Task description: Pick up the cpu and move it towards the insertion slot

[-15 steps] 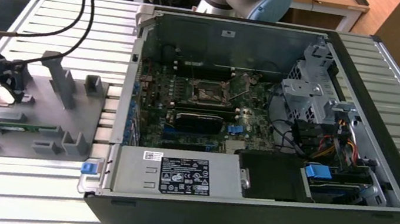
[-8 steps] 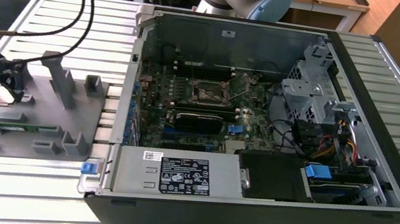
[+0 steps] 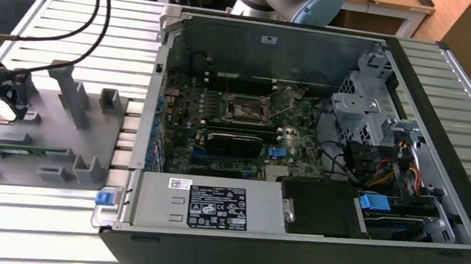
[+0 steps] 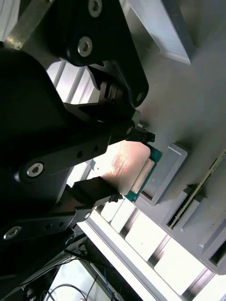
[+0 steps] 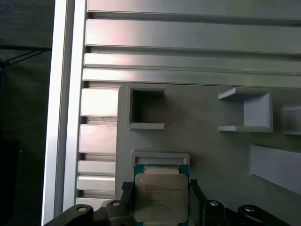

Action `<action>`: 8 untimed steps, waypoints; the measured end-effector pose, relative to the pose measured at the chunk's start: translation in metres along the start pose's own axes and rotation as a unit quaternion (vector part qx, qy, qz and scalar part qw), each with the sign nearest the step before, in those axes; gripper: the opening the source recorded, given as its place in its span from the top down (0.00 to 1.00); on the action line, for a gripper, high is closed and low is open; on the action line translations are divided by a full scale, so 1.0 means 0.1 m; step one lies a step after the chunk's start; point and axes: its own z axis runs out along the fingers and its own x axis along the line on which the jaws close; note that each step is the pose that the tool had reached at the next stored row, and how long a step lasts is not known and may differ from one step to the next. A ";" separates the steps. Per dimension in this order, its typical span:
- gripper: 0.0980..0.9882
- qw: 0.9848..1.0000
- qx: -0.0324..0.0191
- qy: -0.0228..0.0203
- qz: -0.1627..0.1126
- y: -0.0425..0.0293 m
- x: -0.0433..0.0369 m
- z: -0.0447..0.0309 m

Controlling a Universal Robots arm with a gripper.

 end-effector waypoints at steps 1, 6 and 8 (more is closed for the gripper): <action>0.50 1.000 0.000 0.000 0.000 0.000 0.000 -0.003; 0.50 1.000 0.000 0.000 0.000 0.001 0.000 -0.020; 0.50 1.000 0.000 0.000 0.000 0.001 0.000 -0.027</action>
